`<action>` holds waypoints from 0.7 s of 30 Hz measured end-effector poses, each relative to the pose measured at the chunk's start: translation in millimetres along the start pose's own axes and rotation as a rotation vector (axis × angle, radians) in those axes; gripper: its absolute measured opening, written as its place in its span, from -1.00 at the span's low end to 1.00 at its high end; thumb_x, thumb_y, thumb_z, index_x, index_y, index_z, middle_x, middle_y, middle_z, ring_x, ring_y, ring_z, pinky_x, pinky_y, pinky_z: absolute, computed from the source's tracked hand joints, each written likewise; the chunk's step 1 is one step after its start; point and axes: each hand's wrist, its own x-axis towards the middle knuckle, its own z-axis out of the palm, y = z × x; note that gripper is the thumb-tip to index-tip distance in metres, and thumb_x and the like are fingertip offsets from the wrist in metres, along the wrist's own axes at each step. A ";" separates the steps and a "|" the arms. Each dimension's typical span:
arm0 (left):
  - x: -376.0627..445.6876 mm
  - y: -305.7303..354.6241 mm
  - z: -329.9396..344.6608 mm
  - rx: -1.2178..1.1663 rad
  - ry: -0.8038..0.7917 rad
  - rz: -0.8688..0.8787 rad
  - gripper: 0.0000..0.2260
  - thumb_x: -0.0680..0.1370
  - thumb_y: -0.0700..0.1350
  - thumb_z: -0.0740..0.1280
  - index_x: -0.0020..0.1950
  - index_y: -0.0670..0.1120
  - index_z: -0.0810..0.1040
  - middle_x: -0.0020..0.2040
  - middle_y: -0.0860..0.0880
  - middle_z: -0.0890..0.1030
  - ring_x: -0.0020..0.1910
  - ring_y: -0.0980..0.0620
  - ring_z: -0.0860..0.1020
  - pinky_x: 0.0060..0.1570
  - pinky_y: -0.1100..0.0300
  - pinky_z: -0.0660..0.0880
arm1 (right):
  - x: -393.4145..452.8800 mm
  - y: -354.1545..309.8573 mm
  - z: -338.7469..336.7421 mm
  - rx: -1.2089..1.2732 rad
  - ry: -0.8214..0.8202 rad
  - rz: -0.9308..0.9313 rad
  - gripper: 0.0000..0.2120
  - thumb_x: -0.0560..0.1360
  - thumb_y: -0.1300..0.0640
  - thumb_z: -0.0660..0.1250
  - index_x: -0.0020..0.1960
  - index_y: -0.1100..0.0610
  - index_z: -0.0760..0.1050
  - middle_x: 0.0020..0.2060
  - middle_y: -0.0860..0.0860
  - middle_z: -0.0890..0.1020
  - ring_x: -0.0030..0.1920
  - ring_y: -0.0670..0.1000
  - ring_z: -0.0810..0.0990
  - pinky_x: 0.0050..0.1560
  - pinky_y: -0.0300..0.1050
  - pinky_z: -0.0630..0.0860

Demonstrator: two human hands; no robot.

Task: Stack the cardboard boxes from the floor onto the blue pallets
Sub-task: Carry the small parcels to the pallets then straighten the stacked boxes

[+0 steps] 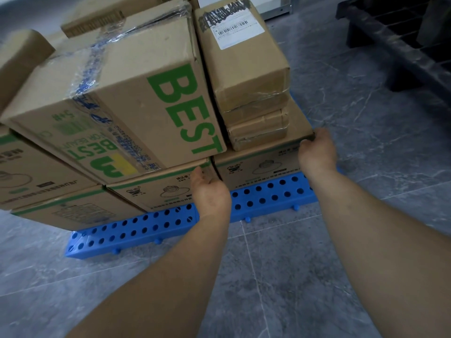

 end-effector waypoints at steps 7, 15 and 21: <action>-2.2 2.7 -11.9 0.031 -0.105 -0.029 -0.47 0.56 -0.40 0.01 0.53 -0.12 0.09 0.51 -0.02 0.18 0.48 0.06 0.17 0.38 0.27 0.05 | -2.0 -1.2 0.0 -0.039 0.009 0.028 -0.68 0.52 0.31 0.04 0.23 0.24 0.39 0.18 0.21 0.48 0.12 0.18 0.50 0.01 -0.03 0.43; -2.2 10.6 -11.3 0.141 -0.203 0.006 -0.46 0.53 -0.42 0.03 0.49 -0.09 0.19 0.41 -0.04 0.35 0.26 0.12 0.36 0.15 0.43 0.23 | -2.8 -1.9 -4.5 0.033 -0.032 0.022 -0.54 0.60 0.22 0.07 0.49 0.09 0.15 0.40 0.11 0.32 0.33 0.11 0.38 0.23 -0.10 0.33; 6.4 11.7 -6.6 0.230 -0.249 -0.019 -0.48 0.59 -0.33 0.04 0.54 -0.05 0.07 0.21 -0.03 0.52 -0.36 0.27 0.40 -0.52 0.60 0.31 | 3.2 1.3 1.4 0.001 -0.083 0.025 -0.60 0.57 0.25 0.05 0.40 0.23 0.24 0.01 0.04 0.30 -0.08 0.01 0.33 -0.08 -0.11 0.26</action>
